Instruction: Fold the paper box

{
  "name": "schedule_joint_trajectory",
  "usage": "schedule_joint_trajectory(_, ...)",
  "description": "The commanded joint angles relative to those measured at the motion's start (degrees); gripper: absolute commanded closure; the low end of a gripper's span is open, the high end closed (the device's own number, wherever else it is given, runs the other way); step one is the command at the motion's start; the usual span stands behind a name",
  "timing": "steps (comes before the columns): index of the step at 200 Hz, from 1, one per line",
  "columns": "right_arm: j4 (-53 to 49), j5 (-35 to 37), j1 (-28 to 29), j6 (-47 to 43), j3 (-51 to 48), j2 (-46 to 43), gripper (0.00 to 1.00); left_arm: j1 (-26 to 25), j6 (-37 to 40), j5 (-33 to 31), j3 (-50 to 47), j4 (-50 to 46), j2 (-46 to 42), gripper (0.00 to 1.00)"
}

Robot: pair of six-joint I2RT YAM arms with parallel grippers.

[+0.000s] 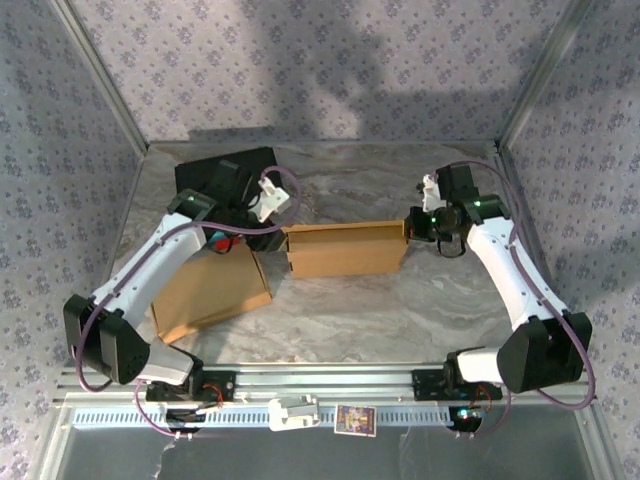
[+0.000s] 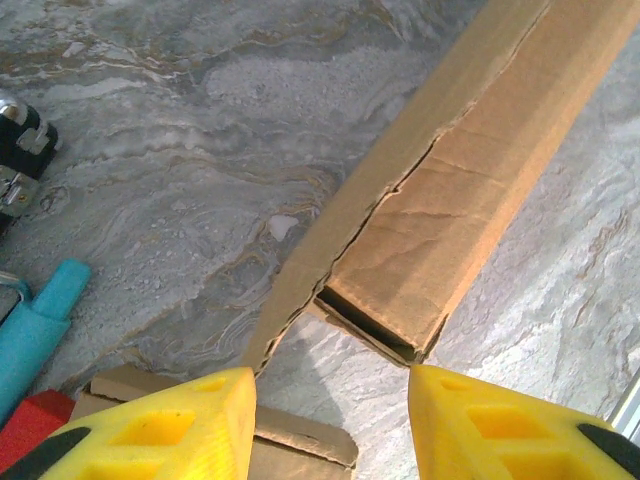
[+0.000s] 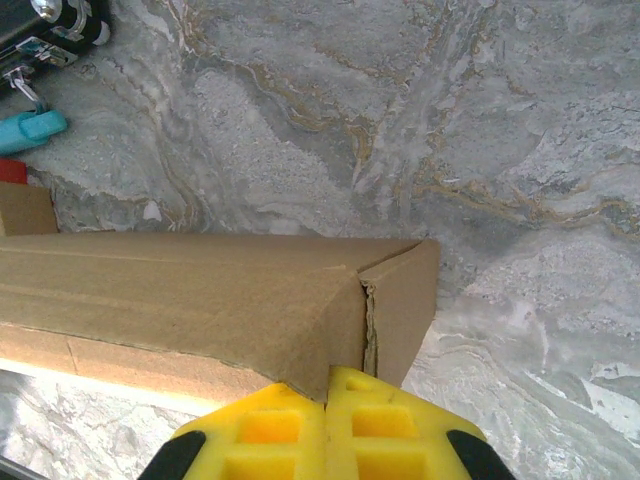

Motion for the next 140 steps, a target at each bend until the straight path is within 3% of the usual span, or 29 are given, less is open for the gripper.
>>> schedule_joint_trajectory(1, -2.26, -0.17, 0.37, -0.20, 1.42, 0.55, 1.00, -0.27, 2.97, 0.18, 0.84, -0.05, 0.61, 0.58)
schedule_joint_trajectory(19, -2.14, -0.30, 0.37, -0.23, 1.37, 0.52, 1.00, -0.38, 2.46, -0.84, 0.94, 0.51, 1.45, 0.65)
schedule_joint_trajectory(47, -2.01, -0.44, 0.41, -0.22, 1.45, 0.70, 1.00, -0.55, 2.27, -2.38, 1.68, 1.48, 2.80, 0.68)
schedule_joint_trajectory(99, -2.27, -0.52, 0.37, -0.33, 1.52, 0.44, 1.00, -0.55, 2.67, -4.85, 2.32, 3.48, 3.28, 0.57)
schedule_joint_trajectory(140, -2.18, -0.43, 0.34, -0.23, 1.28, 0.59, 1.00, -0.55, 2.11, -3.19, 2.76, 4.03, 4.20, 0.67)
